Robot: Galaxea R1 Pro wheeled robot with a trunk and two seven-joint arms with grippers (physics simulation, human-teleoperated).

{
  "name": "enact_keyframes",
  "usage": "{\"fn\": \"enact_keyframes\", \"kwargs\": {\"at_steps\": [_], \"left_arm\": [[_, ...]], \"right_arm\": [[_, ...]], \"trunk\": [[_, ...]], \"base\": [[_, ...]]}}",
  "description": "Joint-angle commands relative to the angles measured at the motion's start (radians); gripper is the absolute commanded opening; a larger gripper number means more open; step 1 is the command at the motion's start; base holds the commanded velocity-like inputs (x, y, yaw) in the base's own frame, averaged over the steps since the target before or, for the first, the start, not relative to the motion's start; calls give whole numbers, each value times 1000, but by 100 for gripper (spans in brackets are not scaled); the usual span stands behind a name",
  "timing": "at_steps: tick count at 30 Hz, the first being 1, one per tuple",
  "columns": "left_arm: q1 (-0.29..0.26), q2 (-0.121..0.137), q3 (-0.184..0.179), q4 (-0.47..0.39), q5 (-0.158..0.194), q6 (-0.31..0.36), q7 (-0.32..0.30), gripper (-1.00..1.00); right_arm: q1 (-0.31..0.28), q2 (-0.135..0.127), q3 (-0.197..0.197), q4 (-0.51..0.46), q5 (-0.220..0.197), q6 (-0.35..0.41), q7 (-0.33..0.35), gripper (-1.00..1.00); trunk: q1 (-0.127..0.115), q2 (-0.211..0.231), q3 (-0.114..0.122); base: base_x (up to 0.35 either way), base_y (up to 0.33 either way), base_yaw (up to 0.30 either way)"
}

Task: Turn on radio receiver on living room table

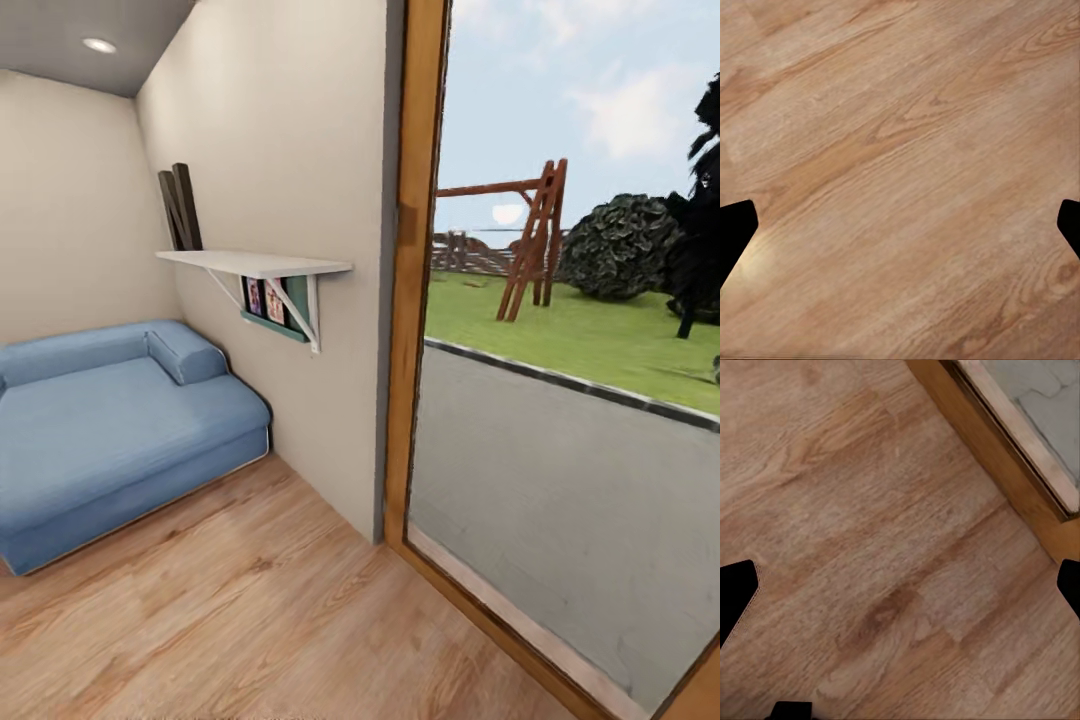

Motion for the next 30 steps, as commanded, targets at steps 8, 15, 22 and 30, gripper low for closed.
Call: {"fn": "enact_keyframes", "kwargs": {"at_steps": [8,15,22,30], "left_arm": [[0,1,0,0,0,0,0,100],[0,1,0,0,0,1,0,100],[0,1,0,0,0,1,0,100],[0,1,0,0,-1,1,0,100]], "right_arm": [[0,0,0,0,0,0,0,100],[0,0,0,0,0,0,0,100],[0,0,0,0,0,0,0,100],[0,0,0,0,0,0,0,100]], "trunk": [[0,0,0],[0,0,0],[0,0,0],[0,0,0]], "base": [[0,0,299],[0,0,299],[0,0,299],[0,0,299]]}}
